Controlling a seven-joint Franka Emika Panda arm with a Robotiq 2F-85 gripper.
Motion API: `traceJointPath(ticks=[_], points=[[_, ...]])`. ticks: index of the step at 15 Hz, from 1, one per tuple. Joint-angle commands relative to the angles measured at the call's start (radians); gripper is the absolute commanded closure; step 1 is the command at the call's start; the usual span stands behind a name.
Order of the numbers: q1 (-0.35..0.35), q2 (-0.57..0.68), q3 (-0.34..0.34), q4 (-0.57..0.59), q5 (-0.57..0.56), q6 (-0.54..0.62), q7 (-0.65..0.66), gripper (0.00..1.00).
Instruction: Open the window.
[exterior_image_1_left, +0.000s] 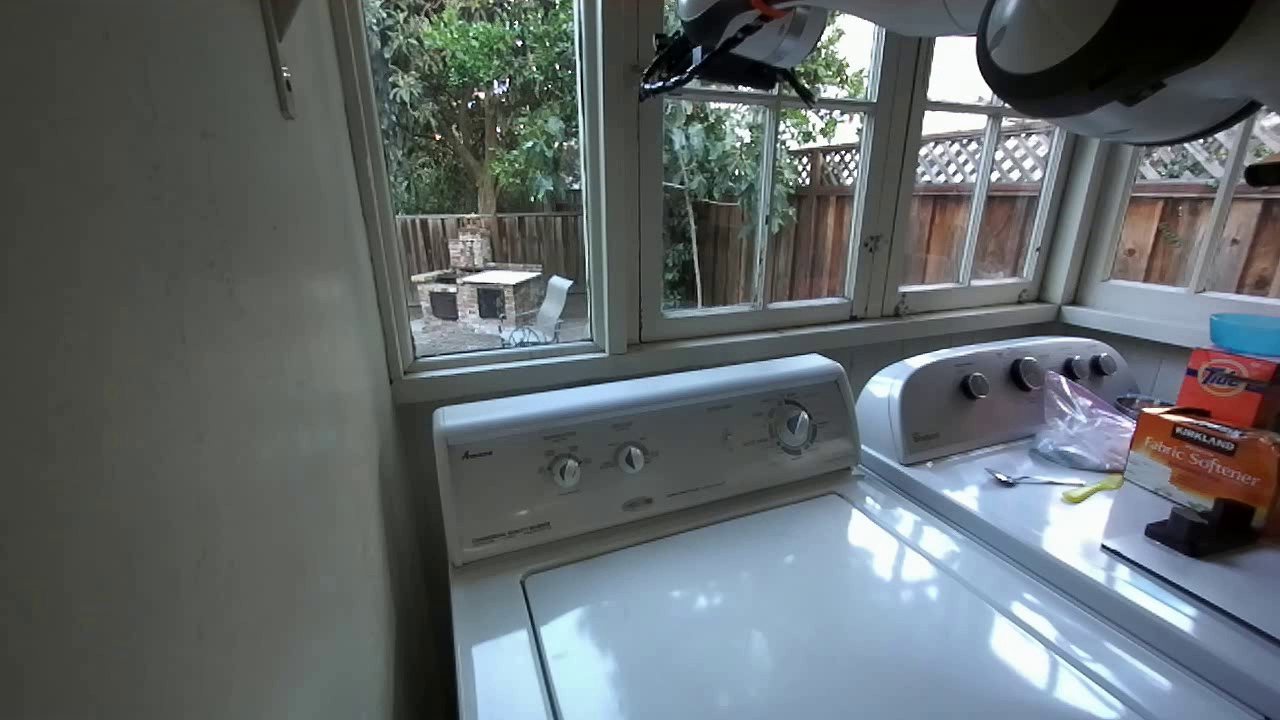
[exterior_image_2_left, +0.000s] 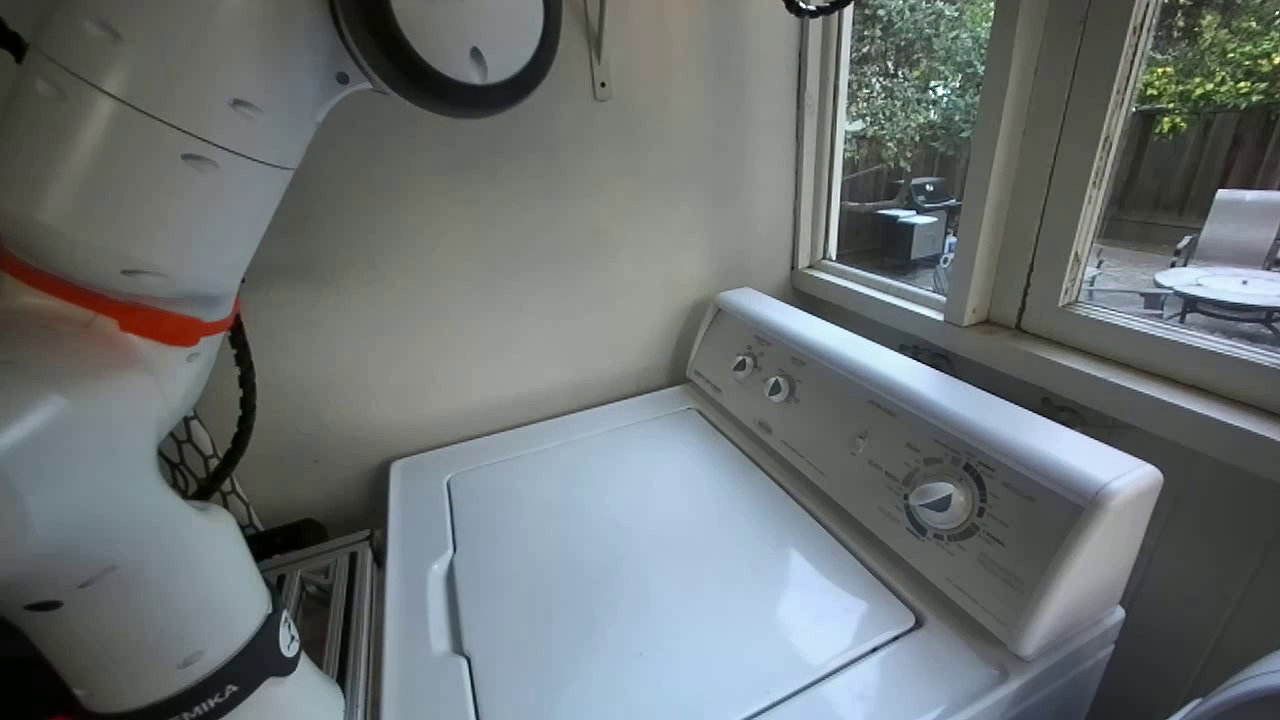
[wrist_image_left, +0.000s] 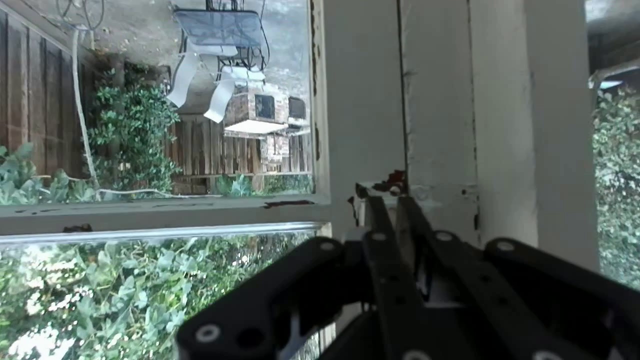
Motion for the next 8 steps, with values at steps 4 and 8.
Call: traceJointPath(ticks=[4, 8], points=[[-0.011, -0.205, -0.025, -0.225, -0.002, -0.164, 0.026, 0.97], [-0.002, -0.271, -0.04, -0.297, -0.015, -0.238, 0.043, 0.63]])
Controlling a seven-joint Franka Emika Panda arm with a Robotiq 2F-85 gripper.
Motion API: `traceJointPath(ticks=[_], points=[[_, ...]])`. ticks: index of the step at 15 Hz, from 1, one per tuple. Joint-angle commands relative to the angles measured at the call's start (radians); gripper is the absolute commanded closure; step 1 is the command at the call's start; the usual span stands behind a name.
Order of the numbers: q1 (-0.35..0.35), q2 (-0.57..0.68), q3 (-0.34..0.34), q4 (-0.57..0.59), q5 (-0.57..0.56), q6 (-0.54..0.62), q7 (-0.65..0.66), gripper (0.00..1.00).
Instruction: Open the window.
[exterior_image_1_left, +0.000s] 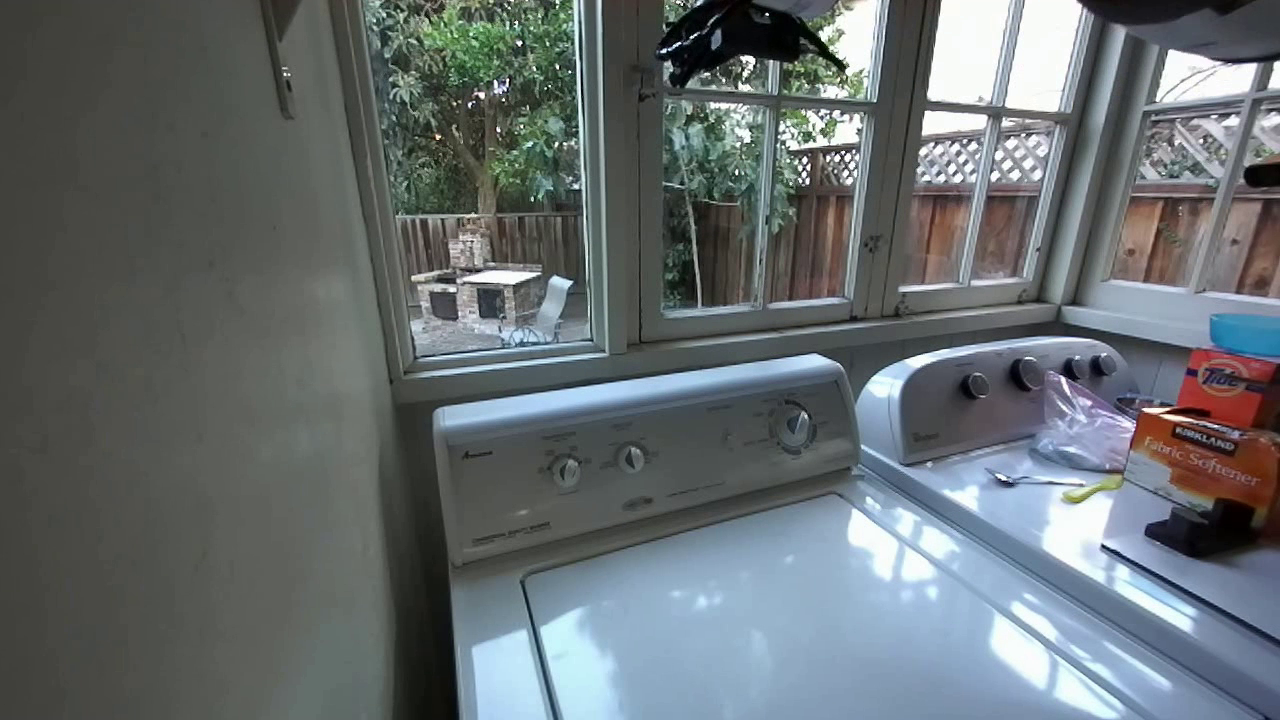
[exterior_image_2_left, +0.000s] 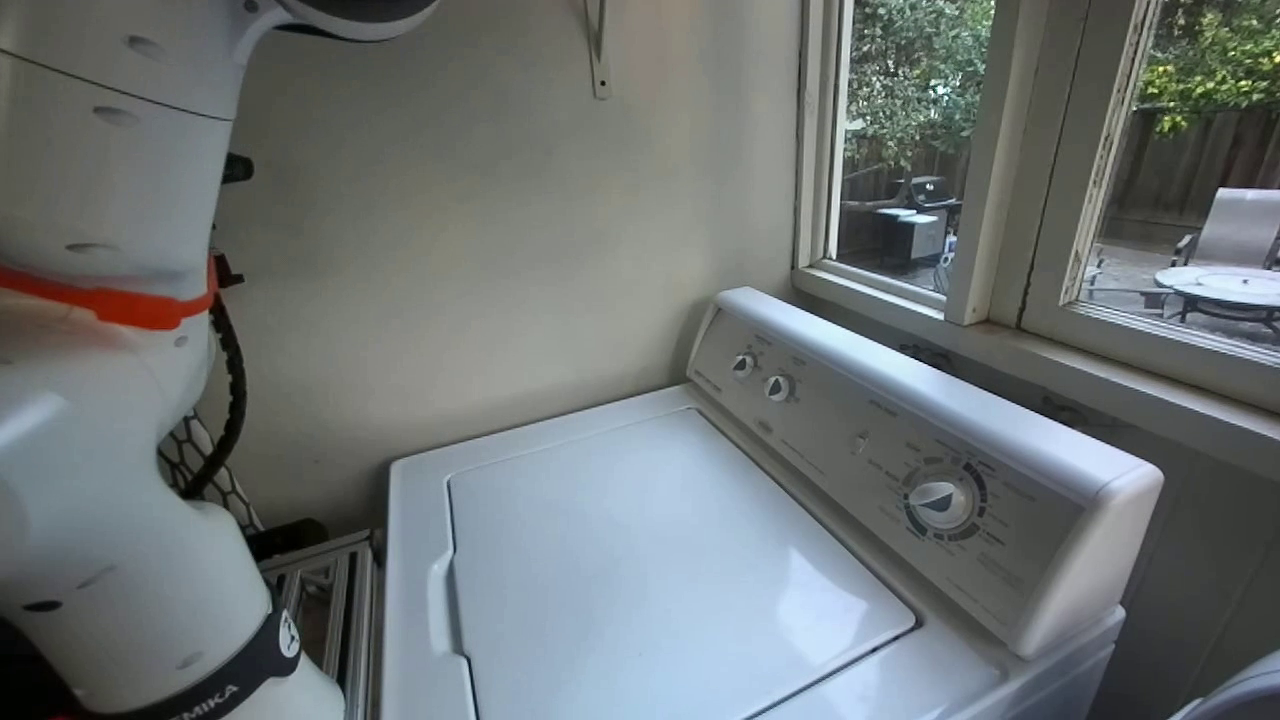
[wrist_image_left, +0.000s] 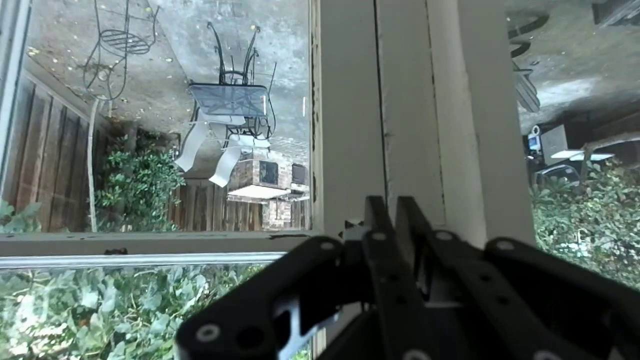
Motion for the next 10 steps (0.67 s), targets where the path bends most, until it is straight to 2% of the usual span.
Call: traceJointPath(ticks=[1, 2, 5, 9, 10], points=[[0.002, -0.11, -0.016, -0.13, -0.015, -0.116, 0.034, 0.62], [0.005, -0.124, -0.023, -0.145, -0.022, -0.136, 0.043, 0.55], [0.013, -0.164, -0.027, -0.14, -0.017, -0.335, 0.096, 0.33], [0.047, -0.199, -0.025, -0.095, -0.036, -0.59, 0.265, 0.02], [0.061, -0.205, -0.03, -0.084, -0.061, -0.639, 0.325, 0.0]])
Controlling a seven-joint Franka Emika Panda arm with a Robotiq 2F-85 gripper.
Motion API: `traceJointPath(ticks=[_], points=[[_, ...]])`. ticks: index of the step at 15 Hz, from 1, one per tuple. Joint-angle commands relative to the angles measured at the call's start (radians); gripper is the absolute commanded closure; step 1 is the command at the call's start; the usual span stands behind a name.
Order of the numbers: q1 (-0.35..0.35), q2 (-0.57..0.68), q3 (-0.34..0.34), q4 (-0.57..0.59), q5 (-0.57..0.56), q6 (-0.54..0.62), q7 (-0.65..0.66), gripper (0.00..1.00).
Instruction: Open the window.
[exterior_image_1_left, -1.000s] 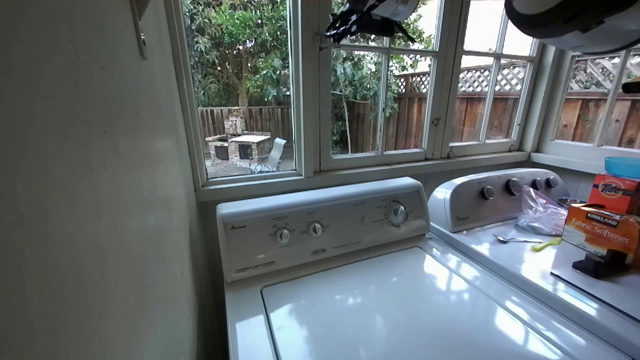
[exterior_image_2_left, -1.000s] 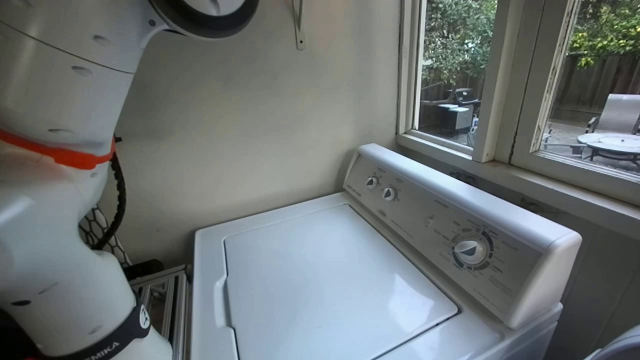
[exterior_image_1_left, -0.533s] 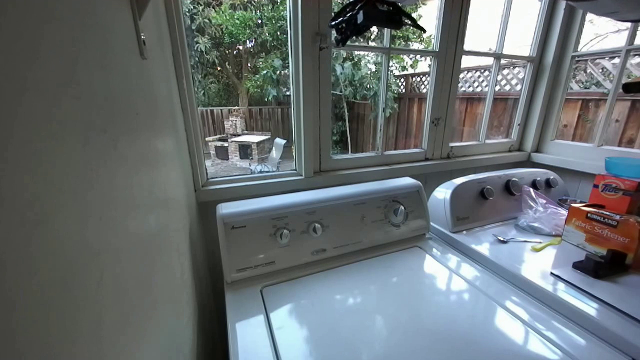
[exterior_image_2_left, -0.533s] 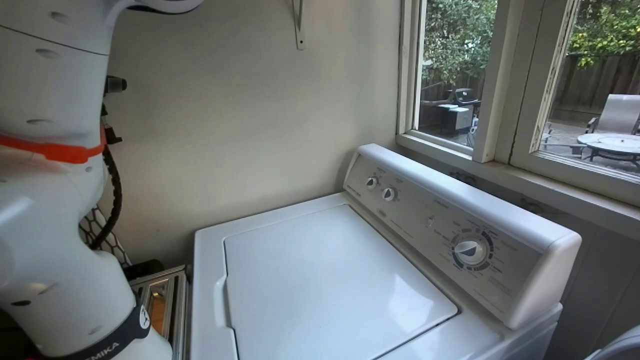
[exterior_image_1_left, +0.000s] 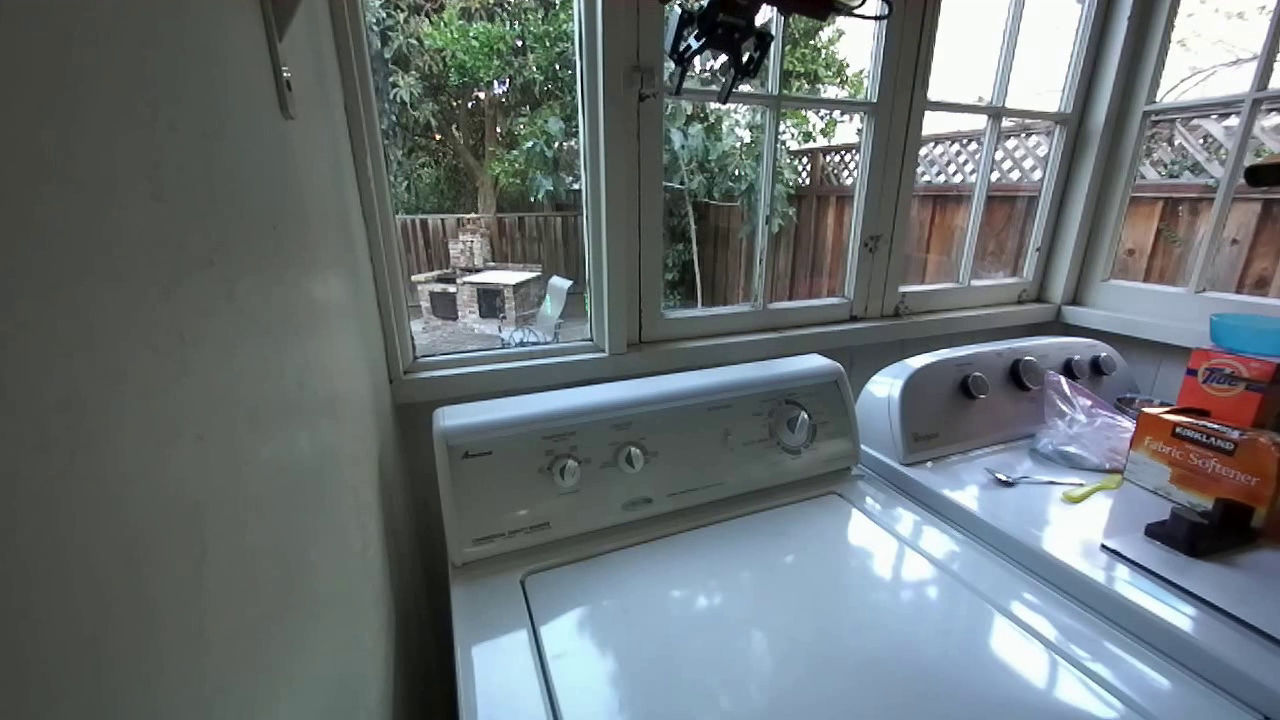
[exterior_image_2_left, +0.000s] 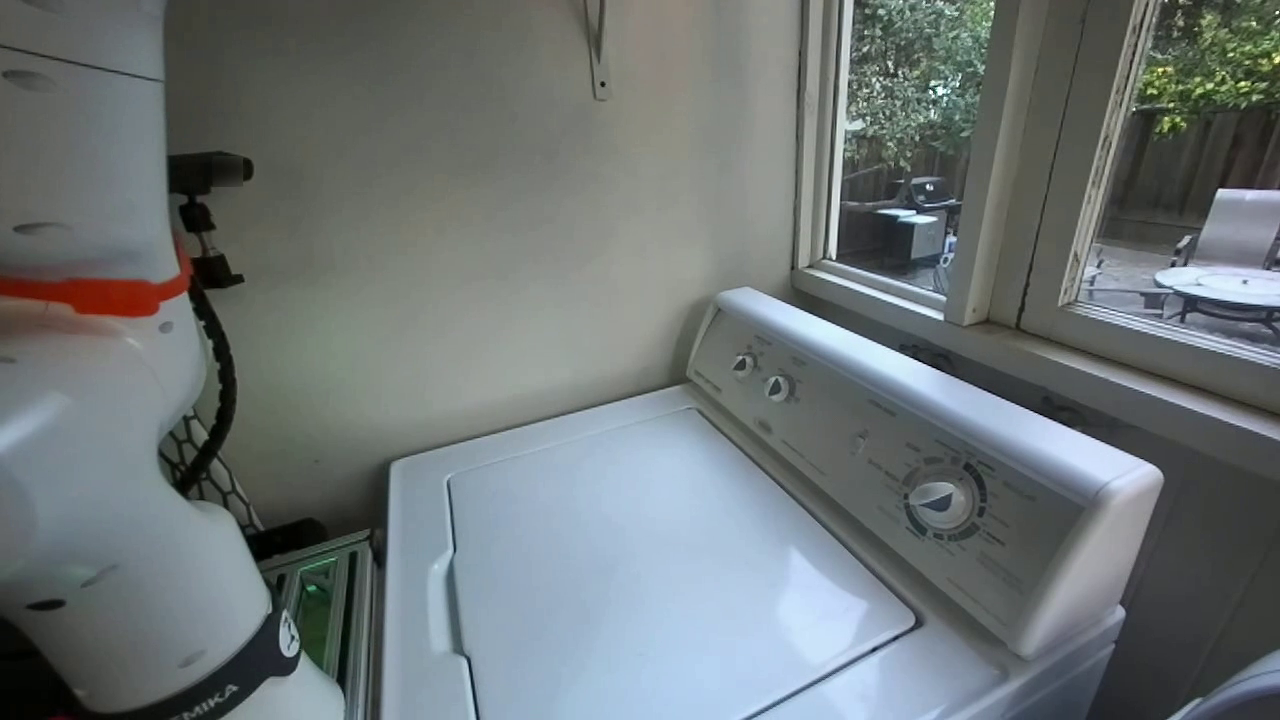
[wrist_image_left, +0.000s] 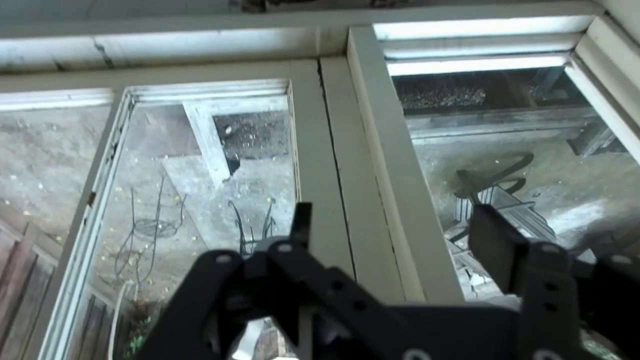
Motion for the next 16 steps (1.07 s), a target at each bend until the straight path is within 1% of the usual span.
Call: traceJointPath(ticks=[1, 3, 6, 8, 9, 11, 12, 13, 14, 16], points=[[0.045, -0.043, -0.013, 0.009, -0.059, -0.186, 0.193, 0.0], [0.059, -0.051, -0.008, 0.016, -0.073, -0.247, 0.284, 0.0], [0.067, -0.036, -0.007, 0.044, -0.072, -0.288, 0.378, 0.0], [0.049, -0.027, -0.001, 0.045, -0.021, -0.237, 0.393, 0.0], [0.044, -0.02, -0.004, 0.048, -0.014, -0.21, 0.407, 0.0], [0.025, -0.01, 0.001, 0.047, 0.023, -0.148, 0.363, 0.0], [0.013, -0.004, 0.004, 0.033, 0.036, -0.032, 0.31, 0.0], [0.034, -0.024, -0.002, 0.027, -0.005, -0.127, 0.36, 0.0], [0.027, -0.017, -0.002, 0.027, 0.005, -0.074, 0.342, 0.0], [0.019, -0.008, -0.002, 0.027, 0.011, -0.043, 0.327, 0.0]])
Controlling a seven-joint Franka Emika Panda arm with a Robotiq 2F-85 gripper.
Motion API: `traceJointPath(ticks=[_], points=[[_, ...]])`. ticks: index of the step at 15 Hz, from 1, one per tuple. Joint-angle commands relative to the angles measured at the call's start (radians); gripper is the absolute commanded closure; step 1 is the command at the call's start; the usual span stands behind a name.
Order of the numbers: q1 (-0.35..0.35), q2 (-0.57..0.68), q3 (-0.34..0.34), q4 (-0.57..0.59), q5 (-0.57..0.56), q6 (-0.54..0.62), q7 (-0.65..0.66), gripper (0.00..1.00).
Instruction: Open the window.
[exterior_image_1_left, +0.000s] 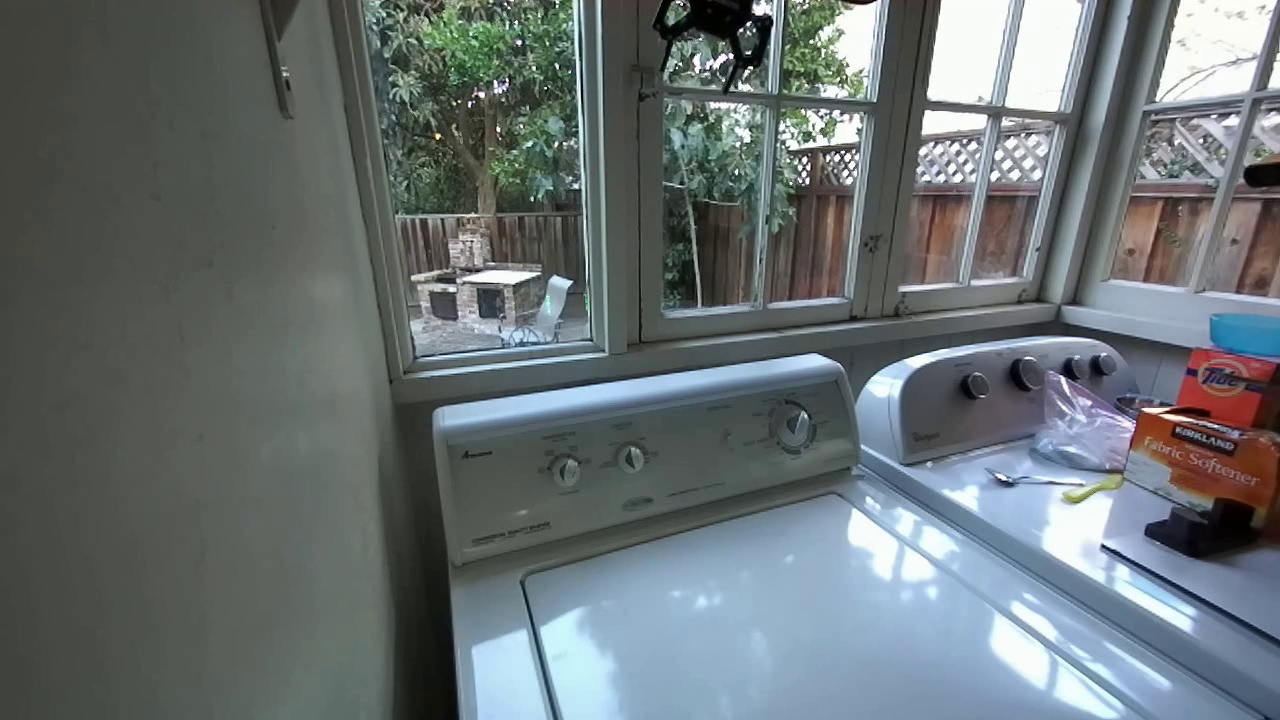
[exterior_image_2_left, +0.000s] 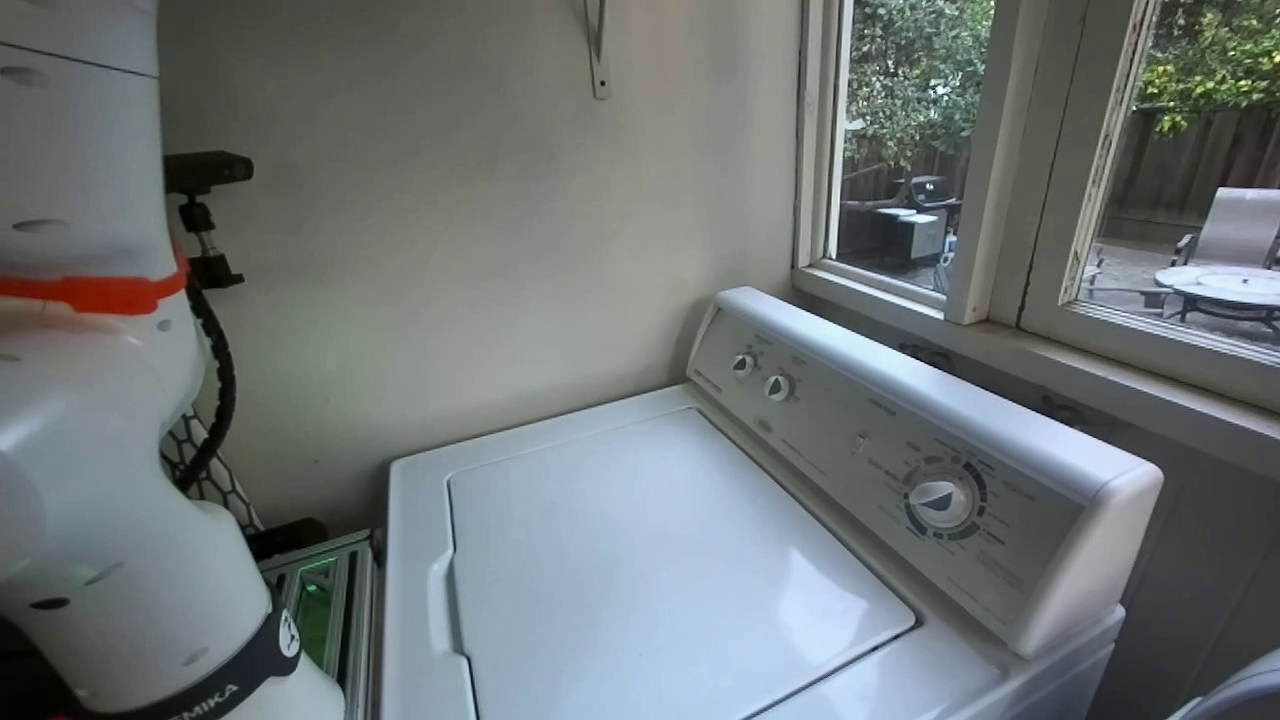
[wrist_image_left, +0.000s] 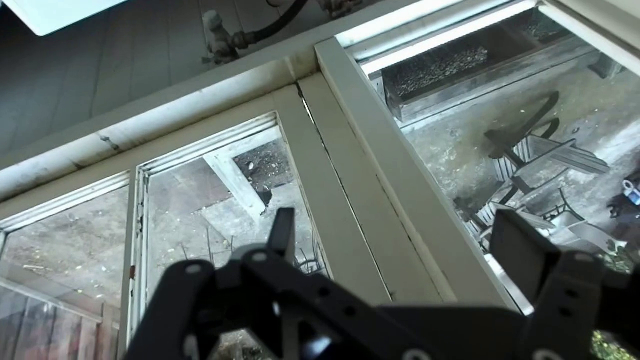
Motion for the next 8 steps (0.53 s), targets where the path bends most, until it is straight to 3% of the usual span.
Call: traceJointPath(ticks=[1, 3, 8], points=[[-0.001, 0.001, 0.0, 0.0, 0.001, 0.002, -0.003, 0.0], [0.001, -0.015, 0.001, -0.035, -0.023, -0.006, -0.055, 0.0], [0.016, 0.084, -0.005, 0.094, -0.153, 0.008, -0.22, 0.0]])
